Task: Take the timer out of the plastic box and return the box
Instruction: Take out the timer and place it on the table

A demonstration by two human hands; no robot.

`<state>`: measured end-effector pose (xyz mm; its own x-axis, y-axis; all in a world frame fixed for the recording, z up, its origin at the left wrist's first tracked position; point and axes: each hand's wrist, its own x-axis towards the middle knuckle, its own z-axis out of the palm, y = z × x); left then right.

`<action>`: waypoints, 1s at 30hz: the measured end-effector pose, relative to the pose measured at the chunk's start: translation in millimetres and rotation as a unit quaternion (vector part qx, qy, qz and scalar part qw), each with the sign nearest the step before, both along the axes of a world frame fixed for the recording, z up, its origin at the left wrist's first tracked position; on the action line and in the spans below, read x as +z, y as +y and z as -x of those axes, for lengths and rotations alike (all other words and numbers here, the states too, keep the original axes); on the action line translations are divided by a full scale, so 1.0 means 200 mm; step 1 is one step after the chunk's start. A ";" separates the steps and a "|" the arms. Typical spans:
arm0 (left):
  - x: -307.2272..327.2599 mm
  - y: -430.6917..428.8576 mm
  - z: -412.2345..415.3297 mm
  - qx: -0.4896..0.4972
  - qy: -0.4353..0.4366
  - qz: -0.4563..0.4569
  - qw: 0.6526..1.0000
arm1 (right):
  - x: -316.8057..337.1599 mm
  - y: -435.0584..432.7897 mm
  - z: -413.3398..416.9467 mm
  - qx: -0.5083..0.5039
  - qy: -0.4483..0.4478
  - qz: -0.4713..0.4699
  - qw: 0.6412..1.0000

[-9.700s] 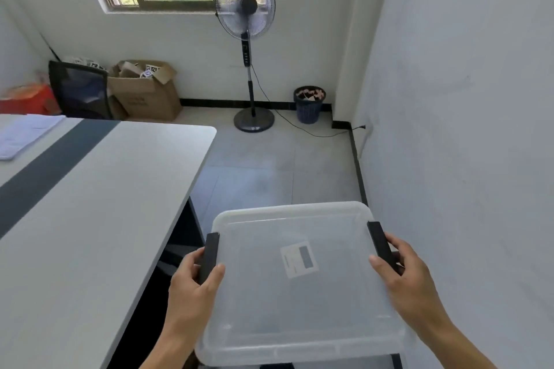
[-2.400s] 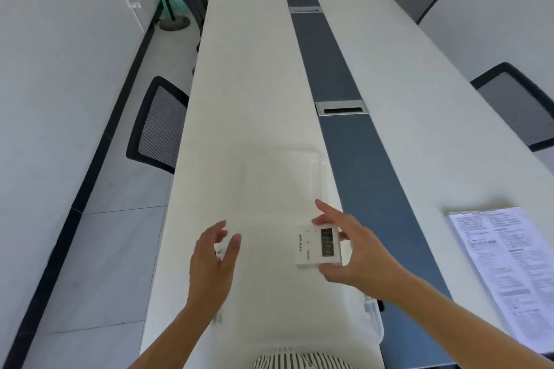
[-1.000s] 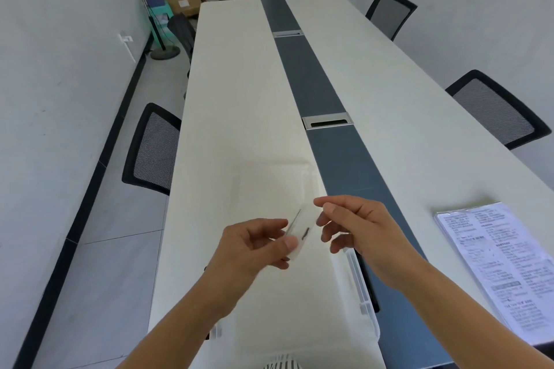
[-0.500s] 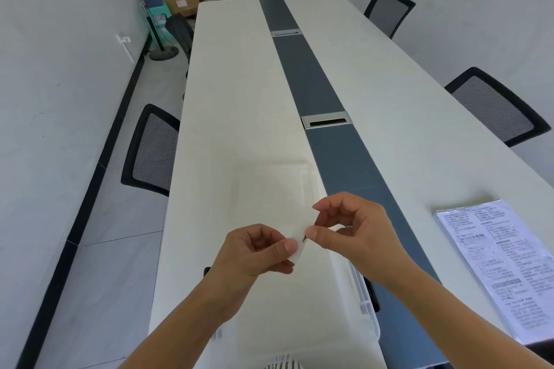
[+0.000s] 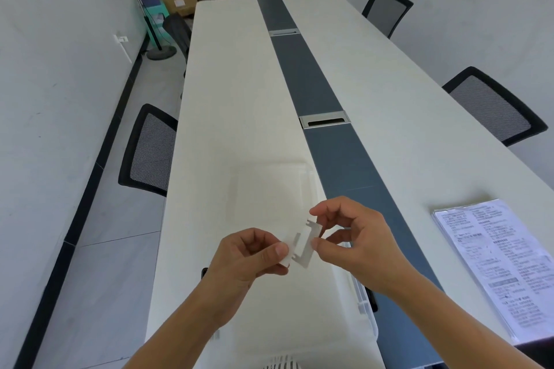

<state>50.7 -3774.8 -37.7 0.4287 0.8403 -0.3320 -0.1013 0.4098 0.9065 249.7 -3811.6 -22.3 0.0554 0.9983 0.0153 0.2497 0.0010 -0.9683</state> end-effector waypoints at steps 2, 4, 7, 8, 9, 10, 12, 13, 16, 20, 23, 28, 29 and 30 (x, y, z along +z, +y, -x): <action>0.01 0.01 0.02 0.012 0.009 -0.019 1.000 | -0.02 0.00 -0.01 -0.010 0.039 0.016 0.999; 0.01 0.02 0.02 0.021 0.030 -0.044 0.998 | -0.05 0.00 -0.01 -0.013 0.094 0.035 0.995; 0.02 0.01 0.03 0.015 0.109 -0.149 0.983 | -0.08 0.01 -0.03 0.000 0.129 0.079 0.988; 0.02 0.01 0.03 0.000 0.153 -0.212 0.965 | -0.09 0.01 -0.04 0.014 0.135 0.106 0.985; 0.01 0.01 0.03 -0.018 0.198 -0.282 0.939 | -0.10 0.01 -0.05 0.028 0.143 0.136 0.980; 0.00 0.00 0.04 -0.035 0.240 -0.351 0.904 | -0.11 0.01 -0.07 0.038 0.155 0.162 0.974; -0.02 0.01 0.04 -0.056 0.295 -0.467 0.832 | -0.11 0.01 -0.10 0.034 0.180 0.185 0.965; -0.03 0.01 0.04 -0.062 0.308 -0.513 0.799 | -0.11 0.00 -0.12 0.029 0.186 0.183 0.965; -0.05 0.01 0.02 -0.090 0.322 -0.587 0.737 | -0.08 -0.01 -0.15 0.040 0.154 0.155 0.975; -0.08 0.00 -0.03 -0.134 0.318 -0.605 0.717 | -0.06 -0.01 -0.18 0.036 0.109 0.149 0.982; -0.11 0.01 -0.08 -0.122 0.295 -0.544 0.776 | -0.08 -0.02 -0.21 -0.005 0.110 0.135 0.985; -0.16 -0.03 -0.26 -0.009 0.264 -0.404 0.876 | -0.15 -0.04 -0.25 -0.133 0.193 0.132 0.963; -0.17 -0.04 -0.31 -0.013 0.267 -0.390 0.881 | -0.17 -0.05 -0.26 -0.144 0.205 0.139 0.958; -0.17 -0.04 -0.34 -0.021 0.271 -0.387 0.881 | -0.18 -0.05 -0.27 -0.148 0.215 0.146 0.954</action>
